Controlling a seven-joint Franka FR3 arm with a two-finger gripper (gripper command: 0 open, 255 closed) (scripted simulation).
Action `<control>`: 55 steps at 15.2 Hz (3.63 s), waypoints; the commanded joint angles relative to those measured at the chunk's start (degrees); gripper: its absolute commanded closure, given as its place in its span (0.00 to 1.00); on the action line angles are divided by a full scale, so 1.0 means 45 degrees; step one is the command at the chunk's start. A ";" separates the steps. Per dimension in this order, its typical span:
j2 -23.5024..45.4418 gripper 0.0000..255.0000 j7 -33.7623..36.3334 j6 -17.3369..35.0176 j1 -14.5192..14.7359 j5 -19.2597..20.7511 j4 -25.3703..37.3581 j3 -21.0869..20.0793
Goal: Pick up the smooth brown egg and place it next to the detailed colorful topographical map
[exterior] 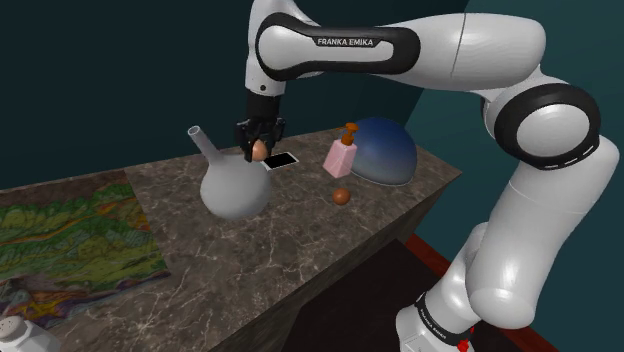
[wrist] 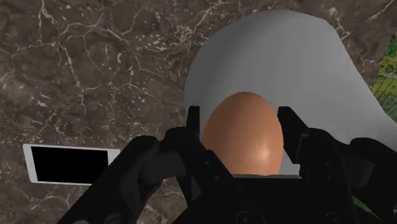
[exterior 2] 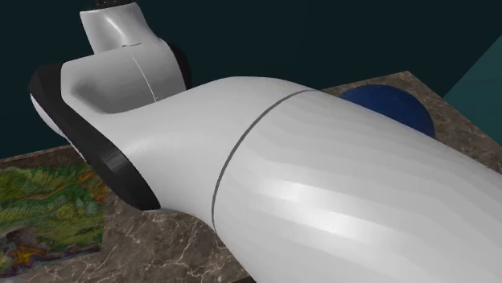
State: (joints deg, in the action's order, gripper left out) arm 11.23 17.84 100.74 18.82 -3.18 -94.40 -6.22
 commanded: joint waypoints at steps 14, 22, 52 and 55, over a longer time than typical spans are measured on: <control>-0.0901 0.00 0.1320 0.3022 -0.0683 -0.2371 -0.1467 0.0427; -0.0874 0.00 0.1317 0.3109 -0.0672 -0.2375 -0.1526 0.0419; 0.2313 0.00 0.4795 0.5269 0.1028 0.2476 -0.2654 0.0682; 0.2313 0.00 0.4795 0.5269 0.1028 0.2476 -0.2654 0.0683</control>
State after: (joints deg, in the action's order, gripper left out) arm 21.60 39.38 124.36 23.43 7.96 -106.31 -3.14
